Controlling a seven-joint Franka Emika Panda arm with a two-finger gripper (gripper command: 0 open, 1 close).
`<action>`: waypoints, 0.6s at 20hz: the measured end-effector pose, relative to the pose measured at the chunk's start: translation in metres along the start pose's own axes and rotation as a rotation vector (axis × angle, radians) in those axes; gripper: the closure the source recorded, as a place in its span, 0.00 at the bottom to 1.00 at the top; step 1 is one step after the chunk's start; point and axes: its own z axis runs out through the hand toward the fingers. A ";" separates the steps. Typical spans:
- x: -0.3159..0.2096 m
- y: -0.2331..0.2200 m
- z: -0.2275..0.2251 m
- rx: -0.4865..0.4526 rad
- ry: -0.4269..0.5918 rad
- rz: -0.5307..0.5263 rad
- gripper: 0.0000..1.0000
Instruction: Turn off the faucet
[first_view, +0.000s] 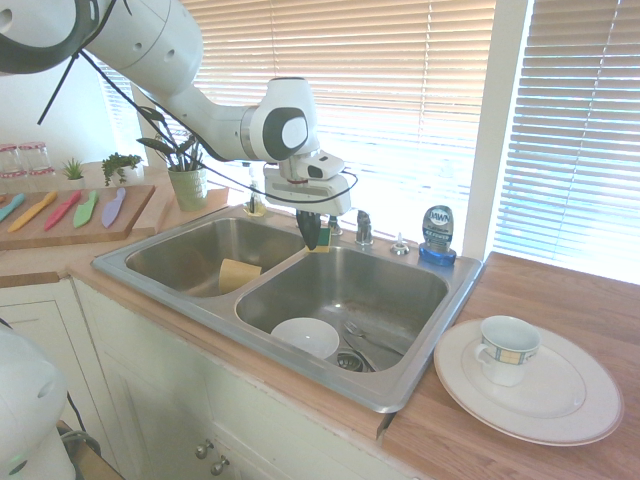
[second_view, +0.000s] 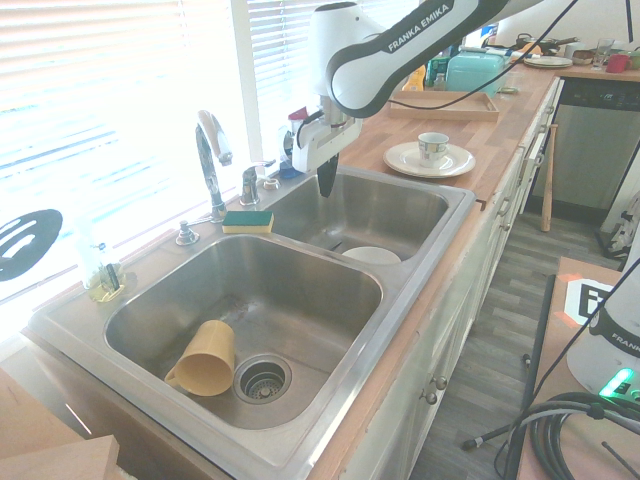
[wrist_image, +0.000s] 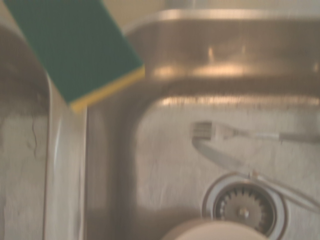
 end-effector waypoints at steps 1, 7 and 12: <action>-0.006 0.002 0.002 -0.010 -0.009 0.004 1.00; -0.034 0.015 -0.005 -0.027 -0.034 0.015 0.00; -0.039 0.024 -0.008 -0.028 -0.047 0.028 0.00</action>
